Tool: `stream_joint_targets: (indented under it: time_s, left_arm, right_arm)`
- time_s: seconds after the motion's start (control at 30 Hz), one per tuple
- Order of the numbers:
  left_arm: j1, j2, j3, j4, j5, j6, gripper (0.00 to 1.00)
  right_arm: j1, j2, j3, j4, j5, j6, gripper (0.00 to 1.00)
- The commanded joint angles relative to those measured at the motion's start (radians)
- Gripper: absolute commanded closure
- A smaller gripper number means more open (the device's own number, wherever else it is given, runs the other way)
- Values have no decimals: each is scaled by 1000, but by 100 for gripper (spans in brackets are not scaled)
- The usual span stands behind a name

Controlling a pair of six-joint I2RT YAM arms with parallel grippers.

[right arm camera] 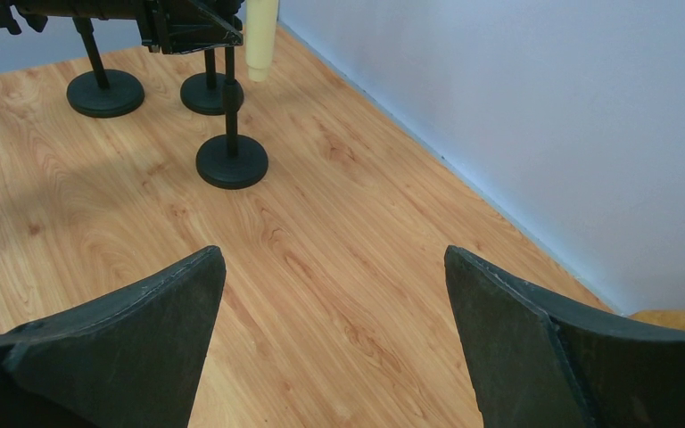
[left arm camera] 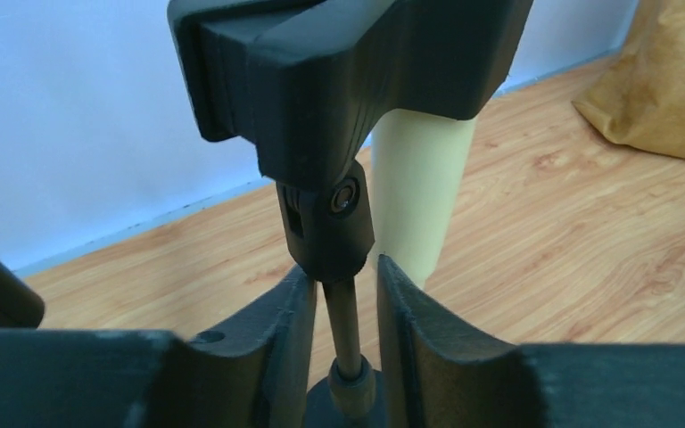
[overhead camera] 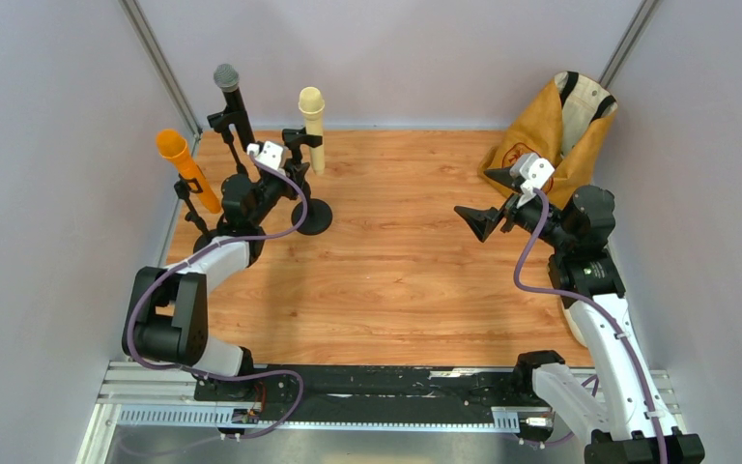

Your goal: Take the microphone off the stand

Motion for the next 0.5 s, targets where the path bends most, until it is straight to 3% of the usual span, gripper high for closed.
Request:
stream_joint_targets:
  time_s: [0.0,0.27,0.47]
  left_arm:
    - [0,17,6,63,77,-16,66]
    - [0,30,10,77,100,-33,96]
    - [0,17,16,77,112,-75,100]
  right_arm:
    - [3,2,-1,38,-35,-15,0]
    - [2,2,-4,38,-41,-17,0]
    - [3,2,-6,38,-44,-17,0]
